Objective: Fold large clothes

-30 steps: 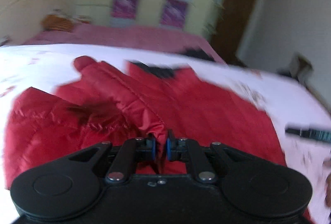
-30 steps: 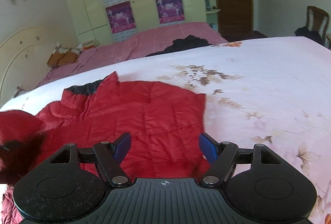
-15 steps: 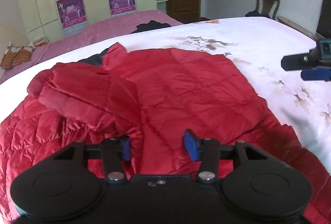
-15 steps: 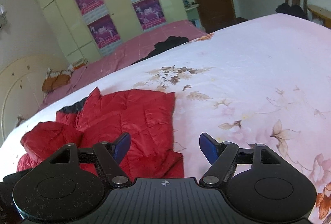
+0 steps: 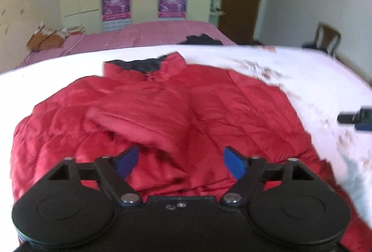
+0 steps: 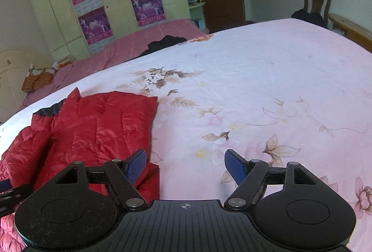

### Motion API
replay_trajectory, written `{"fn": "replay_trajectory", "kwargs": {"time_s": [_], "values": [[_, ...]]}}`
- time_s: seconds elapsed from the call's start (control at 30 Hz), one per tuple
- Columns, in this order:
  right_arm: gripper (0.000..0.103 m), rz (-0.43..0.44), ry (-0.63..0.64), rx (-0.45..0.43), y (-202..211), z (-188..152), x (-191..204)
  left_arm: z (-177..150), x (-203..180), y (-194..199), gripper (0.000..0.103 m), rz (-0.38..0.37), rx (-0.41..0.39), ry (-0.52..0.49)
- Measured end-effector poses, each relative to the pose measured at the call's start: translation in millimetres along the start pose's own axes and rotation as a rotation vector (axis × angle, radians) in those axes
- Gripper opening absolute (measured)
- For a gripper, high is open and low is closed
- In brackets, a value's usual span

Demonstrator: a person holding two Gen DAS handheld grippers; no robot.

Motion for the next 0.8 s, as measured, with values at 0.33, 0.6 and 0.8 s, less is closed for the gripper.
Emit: {"fn": "replay_trajectory", "kwargs": {"time_s": [0.33, 0.6, 0.8], "values": [[0.074, 0.012, 0.023, -0.003, -3.0, 4.5, -1.5, 33.3, 76.9, -36.3, 0.045, -0.204, 0.019, 0.635], [0.074, -0.013, -0.004, -0.01, 0.3, 9.2, -29.9, 46.9, -32.2, -40.9, 0.017, -0.28, 0.006, 0.17], [0.074, 0.021, -0.007, -0.021, 0.5, 18.7, -30.6, 15.5, -81.7, -53.9, 0.031, -0.314, 0.096, 0.065]]}}
Point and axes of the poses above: each gripper's, at about its wrist camera, not at the fingertips, and y roughly against the way its jaws point, x to its left, z to its top, the point moved 9 cm from there along -y, roughly the way its jaws point, and after that the axes turned 11 degrees about y, right-handed, at the moved point
